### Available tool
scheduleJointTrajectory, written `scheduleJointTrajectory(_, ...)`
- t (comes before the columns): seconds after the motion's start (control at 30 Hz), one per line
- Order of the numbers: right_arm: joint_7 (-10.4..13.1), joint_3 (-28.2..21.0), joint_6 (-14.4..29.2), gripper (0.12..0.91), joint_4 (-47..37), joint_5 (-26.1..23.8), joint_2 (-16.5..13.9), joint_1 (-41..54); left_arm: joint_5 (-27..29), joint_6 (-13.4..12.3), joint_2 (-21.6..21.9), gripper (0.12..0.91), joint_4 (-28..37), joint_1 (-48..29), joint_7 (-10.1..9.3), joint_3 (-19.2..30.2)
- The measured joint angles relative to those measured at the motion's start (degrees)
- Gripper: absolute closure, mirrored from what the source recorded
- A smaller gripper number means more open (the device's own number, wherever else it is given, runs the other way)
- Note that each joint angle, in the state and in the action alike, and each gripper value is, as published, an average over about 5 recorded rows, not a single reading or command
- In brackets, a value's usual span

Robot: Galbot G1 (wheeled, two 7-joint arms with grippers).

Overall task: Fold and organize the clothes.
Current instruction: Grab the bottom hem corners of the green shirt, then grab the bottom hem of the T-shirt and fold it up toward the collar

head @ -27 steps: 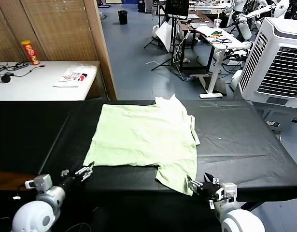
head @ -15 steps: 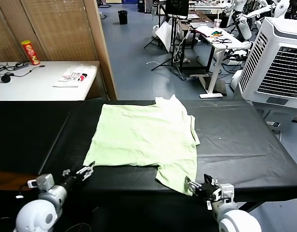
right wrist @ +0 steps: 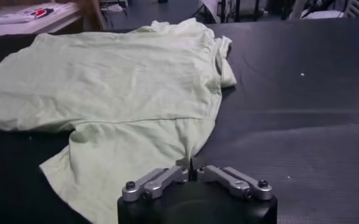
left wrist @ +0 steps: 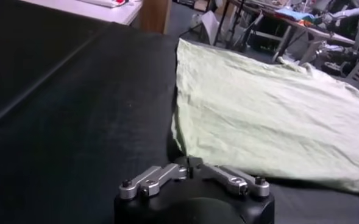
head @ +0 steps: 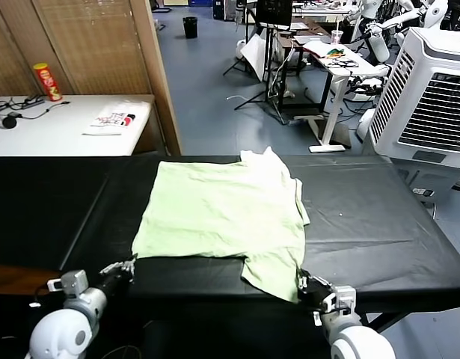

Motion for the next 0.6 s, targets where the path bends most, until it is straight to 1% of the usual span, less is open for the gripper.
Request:
scheduleJointTrajectory(0.17, 0.0, 1.8, -0.3, 0.903, 4.5, -0.1, -0.6, -3.8, 1.1, 0.0, -1.1, 0.905, -4.2, 3.2, -0.79, -0.5)
scheduleJointTrajectory(0.37, -0.5, 3.8, 1.1, 0.903, 7.1, -0.1, -1.4, -5.9, 0.8, -0.1, -2.6, 0.905, -10.2, 8.6, -1.34, -1.8)
scheduleJointTrajectory(0.5, -1.9, 4.9, 3.9, 0.903, 6.2, 1.5, -2.3, -4.3, 0.8, -1.0, -3.7, 0.905, -12.9, 10.2, -1.47, -2.0)
scheduleJointTrajectory(0.6, -3.5, 5.3, 7.4, 0.903, 4.1, 3.3, -3.2, -1.8, 0.8, -2.7, -4.6, 0.905, -13.3, 9.6, -1.55, -1.8)
